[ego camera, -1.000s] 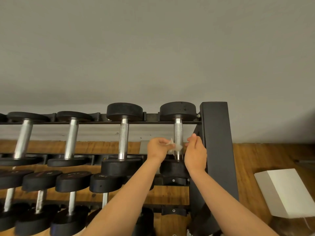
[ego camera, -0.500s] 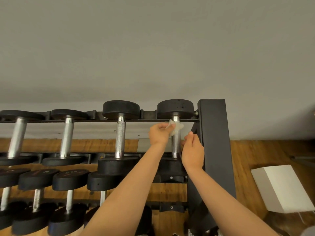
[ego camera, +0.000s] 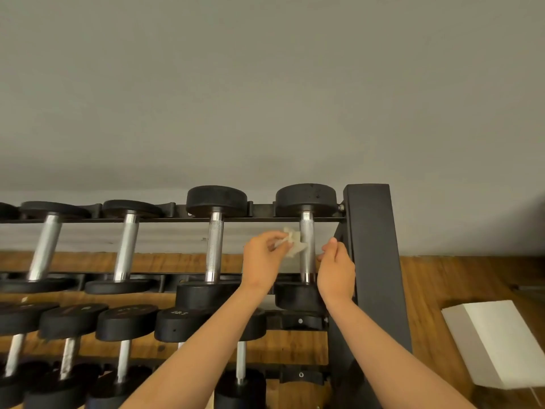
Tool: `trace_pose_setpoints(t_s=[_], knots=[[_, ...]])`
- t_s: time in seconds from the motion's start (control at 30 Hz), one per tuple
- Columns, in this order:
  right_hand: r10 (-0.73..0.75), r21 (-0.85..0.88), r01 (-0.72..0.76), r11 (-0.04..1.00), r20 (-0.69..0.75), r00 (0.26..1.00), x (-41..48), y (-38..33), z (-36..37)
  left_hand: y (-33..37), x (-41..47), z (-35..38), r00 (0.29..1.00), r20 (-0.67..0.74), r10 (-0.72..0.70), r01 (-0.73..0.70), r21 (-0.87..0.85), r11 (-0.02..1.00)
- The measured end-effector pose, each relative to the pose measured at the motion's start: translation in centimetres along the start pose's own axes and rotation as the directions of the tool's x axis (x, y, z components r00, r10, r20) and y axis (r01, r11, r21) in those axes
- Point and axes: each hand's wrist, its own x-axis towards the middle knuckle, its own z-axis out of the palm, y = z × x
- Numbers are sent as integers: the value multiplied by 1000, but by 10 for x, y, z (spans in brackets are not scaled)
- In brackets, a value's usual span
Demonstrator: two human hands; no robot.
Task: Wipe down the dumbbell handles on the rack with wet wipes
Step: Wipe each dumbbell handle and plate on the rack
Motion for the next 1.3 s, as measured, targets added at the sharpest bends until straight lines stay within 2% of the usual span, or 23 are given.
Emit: trace_pose_setpoints(t_s=[0.1, 0.17, 0.23, 0.3, 0.4, 0.53, 0.63, 0.8, 0.93, 1.03, 1.1, 1.2, 1.3], knots=[[-10, -8, 10, 1000, -6, 1000, 2, 2, 1, 28, 24, -4, 966, -201, 161, -186, -108, 977], [-13, -13, 13, 1000, -17, 1000, 2, 3, 3, 49, 45, 1, 924, -248, 292, -310, -36, 950], [-7, -18, 7, 1000, -31, 999, 2, 4, 4, 57, 63, 10, 883, -187, 430, -416, 112, 903], [-4, -24, 3, 1000, -37, 999, 2, 4, 4, 48, 73, 21, 845, -65, 530, -501, 245, 830], [3, -19, -4, 1000, -30, 1000, 3, 4, 4, 22, 69, 32, 816, -5, 578, -535, 371, 759], [6, -18, -6, 1000, -20, 1000, 4, 5, 5, 9, 61, 33, 729, 74, 680, -624, 482, 616], [12, -11, -12, 1000, -21, 1000, 4, 5, 4, 16, 77, 33, 772, 54, 634, -572, 496, 654], [16, -2, -16, 1000, -8, 1000, 4, 5, 6, -9, 44, 36, 779, 64, 624, -559, 520, 645], [19, 15, -19, 1000, -2, 1000, 3, 4, 3, 5, 74, 30, 849, 33, 527, -481, 461, 746], [8, 9, -8, 1000, -3, 1000, 3, 5, 3, 4, 59, 32, 899, 46, 436, -424, 345, 837], [7, 8, -7, 1000, -3, 1000, 3, 6, 4, -6, 38, 31, 917, 67, 394, -393, 319, 862], [12, 9, -12, 1000, -5, 1000, 2, 4, 3, -5, 56, 27, 948, 50, 315, -314, 322, 893], [11, 14, -11, 1000, 0, 1000, 3, 6, 2, 0, 66, 25, 969, 53, 241, -247, 223, 943]])
